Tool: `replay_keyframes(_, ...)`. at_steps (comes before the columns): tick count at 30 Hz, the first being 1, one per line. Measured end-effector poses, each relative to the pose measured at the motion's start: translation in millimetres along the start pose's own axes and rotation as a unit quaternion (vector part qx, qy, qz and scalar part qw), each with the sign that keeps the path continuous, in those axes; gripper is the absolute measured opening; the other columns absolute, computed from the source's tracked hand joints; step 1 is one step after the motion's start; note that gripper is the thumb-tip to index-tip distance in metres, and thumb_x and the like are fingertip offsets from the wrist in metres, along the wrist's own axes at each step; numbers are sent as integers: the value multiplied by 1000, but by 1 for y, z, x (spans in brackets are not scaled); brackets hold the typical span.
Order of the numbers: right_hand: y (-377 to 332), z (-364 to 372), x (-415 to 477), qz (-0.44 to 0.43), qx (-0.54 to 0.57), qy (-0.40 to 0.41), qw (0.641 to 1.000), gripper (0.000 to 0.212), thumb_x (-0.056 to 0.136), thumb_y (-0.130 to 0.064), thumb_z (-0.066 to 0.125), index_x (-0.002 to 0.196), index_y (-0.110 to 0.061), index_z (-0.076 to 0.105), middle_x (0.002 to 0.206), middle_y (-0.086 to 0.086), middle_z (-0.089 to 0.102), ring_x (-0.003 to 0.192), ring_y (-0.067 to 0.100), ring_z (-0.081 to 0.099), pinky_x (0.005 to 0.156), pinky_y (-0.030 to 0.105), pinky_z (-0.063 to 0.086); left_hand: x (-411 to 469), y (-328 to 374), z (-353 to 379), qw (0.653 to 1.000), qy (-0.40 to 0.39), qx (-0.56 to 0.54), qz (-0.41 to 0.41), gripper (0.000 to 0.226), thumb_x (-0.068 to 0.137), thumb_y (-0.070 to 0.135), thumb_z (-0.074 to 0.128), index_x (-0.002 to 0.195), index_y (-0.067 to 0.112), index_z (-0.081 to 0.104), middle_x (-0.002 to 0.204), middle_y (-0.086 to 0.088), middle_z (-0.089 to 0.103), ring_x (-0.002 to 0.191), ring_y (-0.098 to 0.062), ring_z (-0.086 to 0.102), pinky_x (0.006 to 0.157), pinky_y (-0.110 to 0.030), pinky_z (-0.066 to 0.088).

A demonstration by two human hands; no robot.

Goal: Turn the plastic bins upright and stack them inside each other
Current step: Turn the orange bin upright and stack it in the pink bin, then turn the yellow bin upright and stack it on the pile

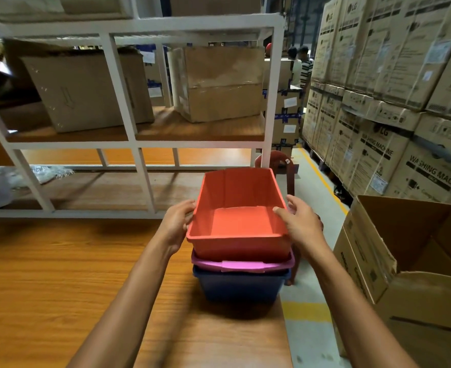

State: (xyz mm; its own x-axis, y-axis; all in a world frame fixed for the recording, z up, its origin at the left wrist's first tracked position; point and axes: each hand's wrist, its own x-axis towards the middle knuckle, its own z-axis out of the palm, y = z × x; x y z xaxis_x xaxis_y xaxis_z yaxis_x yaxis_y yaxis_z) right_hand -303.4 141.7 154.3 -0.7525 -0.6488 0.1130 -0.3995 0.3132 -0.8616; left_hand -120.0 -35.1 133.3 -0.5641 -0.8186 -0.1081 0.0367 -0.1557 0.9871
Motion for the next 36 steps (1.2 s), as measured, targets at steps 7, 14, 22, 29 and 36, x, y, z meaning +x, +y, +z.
replay_keyframes(7, 1, 25, -13, -50, -280, -49, 957, 57, 92, -48, 54, 142, -20, 50, 150, 10, 44, 135, 31, 44, 108, 46, 40, -1, 3, 20, 944, 6, 321, 79, 49, 98, 38, 55, 143, 17, 51, 147, -5, 52, 132, -20, 49, 112, -42, 40)
replay_keyframes(14, 6, 33, -45, -134, -199, 19, 970, 48, 93, -40, 58, 138, -21, 56, 156, 9, 39, 145, 24, 33, 117, 40, 27, -39, -17, 22, 882, 75, 381, 266, 43, 99, 29, 57, 139, 17, 55, 154, -7, 44, 144, -19, 37, 116, -29, 29)
replay_keyframes(22, 11, 60, -110, -251, 15, 61, 966, 32, 87, -27, 65, 113, -10, 71, 137, 9, 60, 128, 19, 55, 109, 28, 41, -119, -61, -10, 870, 197, 316, 323, 37, 92, 15, 60, 128, 5, 63, 147, -12, 51, 139, -18, 44, 115, -23, 33)
replay_keyframes(29, 34, 102, -157, -287, 68, -31, 955, 32, 89, -17, 67, 117, -3, 69, 138, 13, 58, 129, 23, 55, 97, 48, 52, -183, -99, -53, 859, 264, 352, 260, 34, 92, 7, 59, 126, 1, 63, 145, -16, 52, 139, -26, 46, 114, -28, 36)
replay_keyframes(36, 43, 157, -202, -296, 81, -142, 941, 37, 89, -23, 65, 120, -3, 66, 136, 14, 58, 124, 28, 57, 90, 51, 53, -245, -140, -105, 868, 319, 333, 181, 34, 96, 14, 57, 128, 4, 62, 146, -12, 52, 140, -23, 46, 110, -50, 42)
